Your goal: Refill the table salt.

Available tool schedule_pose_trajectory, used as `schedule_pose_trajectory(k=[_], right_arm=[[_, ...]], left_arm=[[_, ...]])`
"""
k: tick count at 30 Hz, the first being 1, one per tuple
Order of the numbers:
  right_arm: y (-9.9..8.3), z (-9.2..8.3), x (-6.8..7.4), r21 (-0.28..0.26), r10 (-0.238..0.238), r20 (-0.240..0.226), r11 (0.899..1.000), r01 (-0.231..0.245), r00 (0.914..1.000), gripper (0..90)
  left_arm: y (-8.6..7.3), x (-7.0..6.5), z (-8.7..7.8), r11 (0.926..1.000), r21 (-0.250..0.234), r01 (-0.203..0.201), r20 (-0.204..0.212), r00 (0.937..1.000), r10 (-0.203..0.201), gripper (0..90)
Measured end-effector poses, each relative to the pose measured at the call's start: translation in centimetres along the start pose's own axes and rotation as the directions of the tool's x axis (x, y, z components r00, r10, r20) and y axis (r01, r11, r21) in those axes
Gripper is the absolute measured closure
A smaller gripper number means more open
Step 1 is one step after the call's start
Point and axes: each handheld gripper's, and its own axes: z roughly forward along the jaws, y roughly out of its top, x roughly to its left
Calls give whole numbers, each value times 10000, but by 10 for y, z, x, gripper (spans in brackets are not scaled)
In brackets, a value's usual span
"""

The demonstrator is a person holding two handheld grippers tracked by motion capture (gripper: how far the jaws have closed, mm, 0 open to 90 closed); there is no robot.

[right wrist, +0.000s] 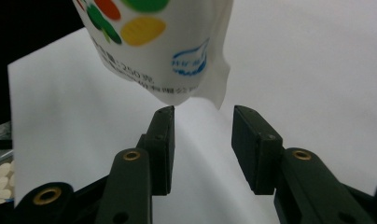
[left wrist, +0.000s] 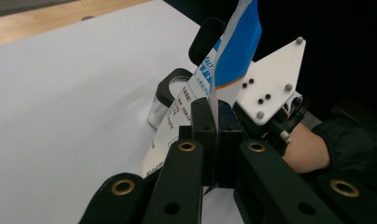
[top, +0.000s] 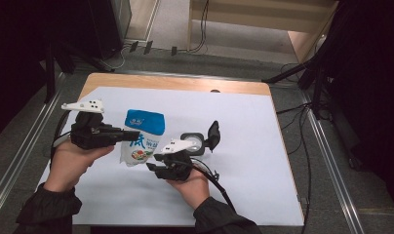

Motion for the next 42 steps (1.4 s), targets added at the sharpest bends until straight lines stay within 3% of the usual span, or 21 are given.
schedule_pose_trajectory(k=[8,12,15,22,29,34,42], right_arm=[[-7,15,1,-202,26,306,9998,-20,9995,612],[-11,18,0,-590,31,410,9983,-6,9992,610],[-14,19,-4,-737,359,447,9967,-325,9984,610],[-15,20,-4,-954,576,617,9941,-516,9964,619],[-16,19,-1,-1043,593,375,9930,-551,9975,608],[-18,21,-3,-980,762,554,9927,-705,9956,574],[-17,22,0,-1533,1325,144,9798,-1288,9911,516]], left_arm=[[4,-7,3,9997,-233,65,445,9990,-54,900],[4,-7,3,9993,-311,221,516,9985,-205,900],[5,-7,4,9987,-351,376,573,9977,-356,900],[4,-2,8,9967,-408,696,660,9956,-668,900],[4,-1,12,9958,-392,828,470,9956,-809,900],[5,-1,6,9891,-911,1155,882,9903,-1075,900],[6,-6,9,9854,-1193,1213,1136,9877,-1079,900]])
